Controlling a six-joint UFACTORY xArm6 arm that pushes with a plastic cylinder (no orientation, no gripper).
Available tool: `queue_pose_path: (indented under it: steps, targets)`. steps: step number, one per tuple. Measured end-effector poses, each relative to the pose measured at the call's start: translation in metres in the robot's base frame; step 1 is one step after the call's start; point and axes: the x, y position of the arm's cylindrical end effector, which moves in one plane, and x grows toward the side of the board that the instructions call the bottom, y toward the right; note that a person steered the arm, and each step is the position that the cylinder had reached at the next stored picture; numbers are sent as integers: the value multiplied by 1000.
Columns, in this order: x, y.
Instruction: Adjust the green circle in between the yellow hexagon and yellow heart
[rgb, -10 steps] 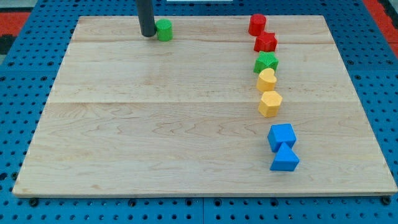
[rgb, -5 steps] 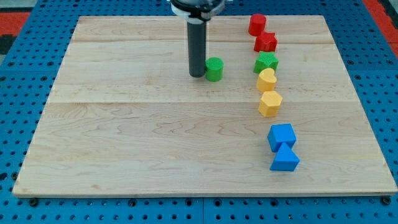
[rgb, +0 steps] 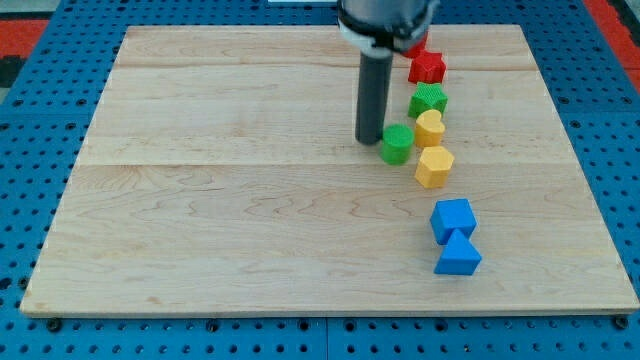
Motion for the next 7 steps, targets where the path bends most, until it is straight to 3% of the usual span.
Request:
queue_pose_path:
  steps: [1, 2, 3, 4, 7]
  targets:
    - [22, 0]
    - [11, -2]
    - [-52, 4]
    - [-28, 51]
    - [21, 46]
